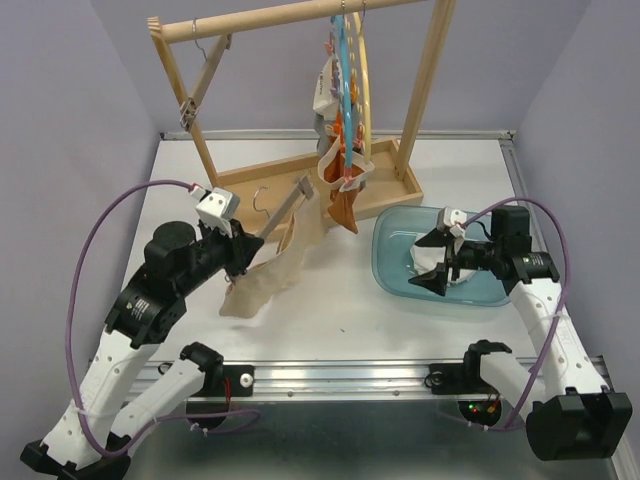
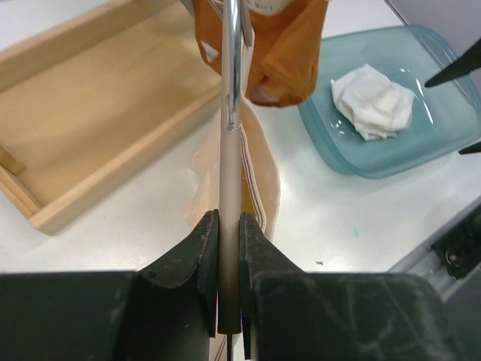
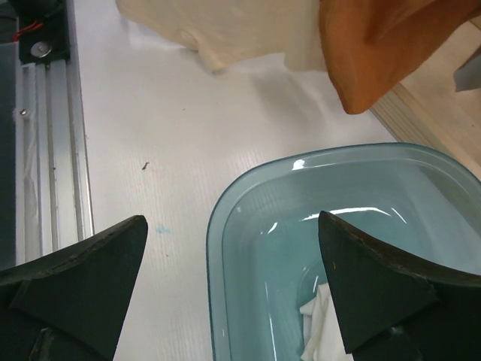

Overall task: Remove the underwear clipped to the hanger
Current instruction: Pick up the hanger from the clothesline, then remove the underwear from the hanger.

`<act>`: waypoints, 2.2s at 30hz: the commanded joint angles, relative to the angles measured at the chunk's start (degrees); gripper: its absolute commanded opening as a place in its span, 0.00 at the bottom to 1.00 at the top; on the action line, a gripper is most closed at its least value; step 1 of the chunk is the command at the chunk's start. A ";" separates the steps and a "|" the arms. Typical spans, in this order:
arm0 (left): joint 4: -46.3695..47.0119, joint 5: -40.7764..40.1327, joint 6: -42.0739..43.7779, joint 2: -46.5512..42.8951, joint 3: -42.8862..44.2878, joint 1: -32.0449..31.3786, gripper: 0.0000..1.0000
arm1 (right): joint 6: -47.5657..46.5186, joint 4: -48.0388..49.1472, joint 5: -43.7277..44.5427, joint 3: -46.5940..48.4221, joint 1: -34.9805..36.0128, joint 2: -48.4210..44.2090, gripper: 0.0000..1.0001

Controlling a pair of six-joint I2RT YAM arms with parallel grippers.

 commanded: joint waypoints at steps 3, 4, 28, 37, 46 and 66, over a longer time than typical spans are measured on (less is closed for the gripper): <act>1.00 10.06 -0.73 -1.97 -3.30 -0.29 0.00 | -17.64 -12.96 -4.86 7.44 3.67 7.62 1.00; 0.57 10.86 0.05 -1.96 -3.48 -0.29 0.00 | -19.15 -13.94 -4.69 8.51 4.73 8.78 1.00; 1.53 16.15 3.75 5.68 -2.35 -8.02 0.00 | -18.20 -14.83 -2.84 29.35 15.29 20.74 1.00; 1.53 9.12 7.00 10.34 0.38 -15.92 0.00 | -17.93 -14.92 -4.69 29.08 15.81 24.34 1.00; 1.09 2.43 10.78 12.45 2.49 -22.35 0.00 | -18.72 -14.92 -3.54 27.15 17.31 25.92 1.00; 1.18 -1.61 11.84 12.01 3.46 -30.09 0.00 | -20.22 -15.44 3.75 23.20 21.44 28.83 0.99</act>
